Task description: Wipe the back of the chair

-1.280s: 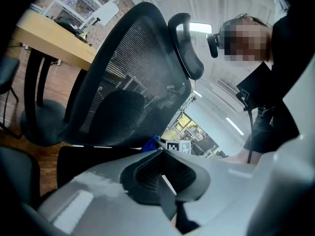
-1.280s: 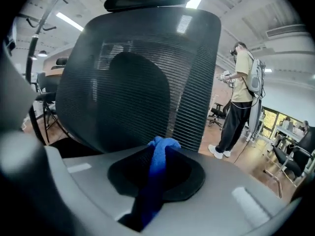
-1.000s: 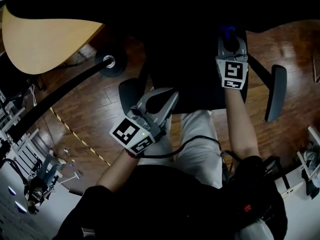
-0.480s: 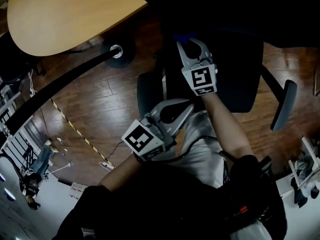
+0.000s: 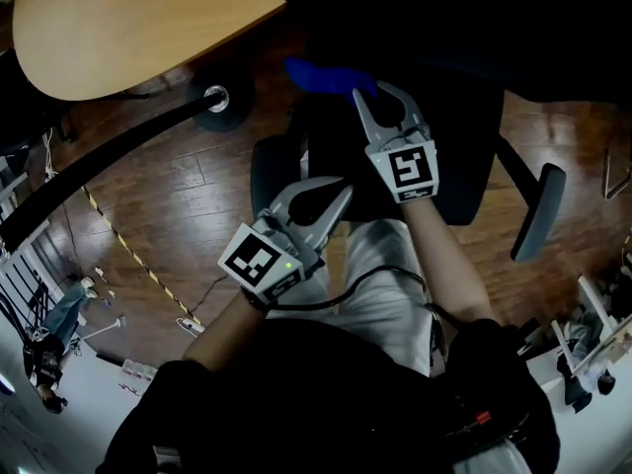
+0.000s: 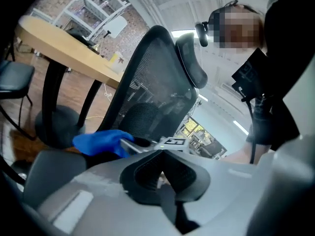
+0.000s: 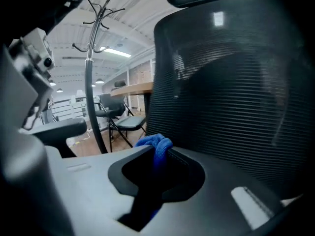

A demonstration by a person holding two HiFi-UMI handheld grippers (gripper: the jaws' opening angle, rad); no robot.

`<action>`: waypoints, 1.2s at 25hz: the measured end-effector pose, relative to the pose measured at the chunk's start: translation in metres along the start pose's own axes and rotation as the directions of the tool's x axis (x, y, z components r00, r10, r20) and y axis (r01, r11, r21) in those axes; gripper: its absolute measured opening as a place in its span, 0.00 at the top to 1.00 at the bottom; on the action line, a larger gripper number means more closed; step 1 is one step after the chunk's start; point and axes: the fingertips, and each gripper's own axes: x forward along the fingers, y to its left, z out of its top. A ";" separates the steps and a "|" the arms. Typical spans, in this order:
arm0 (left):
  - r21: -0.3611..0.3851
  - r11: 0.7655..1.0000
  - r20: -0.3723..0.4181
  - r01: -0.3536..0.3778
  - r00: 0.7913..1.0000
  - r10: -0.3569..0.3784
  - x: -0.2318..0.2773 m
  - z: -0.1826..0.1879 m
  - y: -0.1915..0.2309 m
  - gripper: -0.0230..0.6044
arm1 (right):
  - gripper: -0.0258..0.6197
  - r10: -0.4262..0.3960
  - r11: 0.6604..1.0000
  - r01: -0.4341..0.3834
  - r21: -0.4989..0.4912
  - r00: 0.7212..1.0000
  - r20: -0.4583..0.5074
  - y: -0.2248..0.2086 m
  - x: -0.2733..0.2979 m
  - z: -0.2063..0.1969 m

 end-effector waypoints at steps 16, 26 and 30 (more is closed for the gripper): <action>-0.037 0.992 -0.005 -0.117 0.993 0.117 0.061 -0.010 -0.008 0.95 | 0.89 -0.595 0.802 0.596 -0.039 0.792 -0.139 -0.244 -0.164 -0.070; -0.042 0.998 -0.070 -0.047 0.997 0.044 0.053 -0.009 -0.012 0.95 | 0.88 -0.188 0.980 0.185 -0.071 0.981 -0.044 -0.093 -0.027 -0.016; -0.040 0.999 -0.051 -0.011 0.999 0.009 0.035 0.010 -0.005 0.95 | 0.89 -0.054 0.987 0.049 -0.150 0.998 -0.030 -0.042 0.012 -0.003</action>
